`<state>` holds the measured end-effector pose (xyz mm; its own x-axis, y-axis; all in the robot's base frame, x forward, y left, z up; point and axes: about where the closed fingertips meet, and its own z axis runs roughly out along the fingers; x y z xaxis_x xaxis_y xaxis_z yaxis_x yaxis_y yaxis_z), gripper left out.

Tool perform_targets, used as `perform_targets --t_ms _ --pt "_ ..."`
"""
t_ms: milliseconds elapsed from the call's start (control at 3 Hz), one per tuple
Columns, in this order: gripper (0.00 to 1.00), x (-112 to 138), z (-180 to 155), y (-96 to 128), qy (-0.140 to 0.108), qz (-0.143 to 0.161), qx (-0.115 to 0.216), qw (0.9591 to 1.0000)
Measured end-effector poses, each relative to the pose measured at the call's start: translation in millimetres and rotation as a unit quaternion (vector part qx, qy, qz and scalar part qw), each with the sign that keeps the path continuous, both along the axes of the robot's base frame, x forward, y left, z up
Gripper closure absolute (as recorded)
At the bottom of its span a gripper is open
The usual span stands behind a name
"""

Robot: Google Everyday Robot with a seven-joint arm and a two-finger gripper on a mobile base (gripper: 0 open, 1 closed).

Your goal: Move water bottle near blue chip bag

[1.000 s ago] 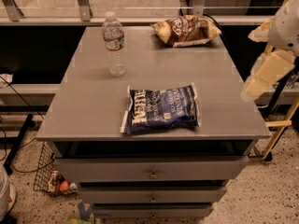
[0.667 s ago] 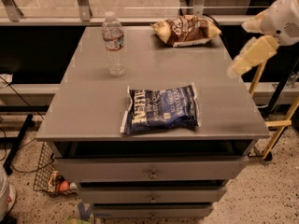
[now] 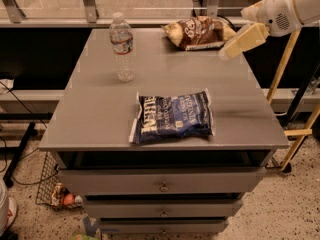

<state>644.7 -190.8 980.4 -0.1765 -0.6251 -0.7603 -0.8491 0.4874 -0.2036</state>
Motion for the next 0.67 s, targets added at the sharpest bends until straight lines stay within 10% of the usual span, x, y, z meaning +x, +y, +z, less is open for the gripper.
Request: perform_targets --t_ms 667 --pt "0.0 27.6 -5.8 51.8 -0.033 0.0 0.022 0.9992"
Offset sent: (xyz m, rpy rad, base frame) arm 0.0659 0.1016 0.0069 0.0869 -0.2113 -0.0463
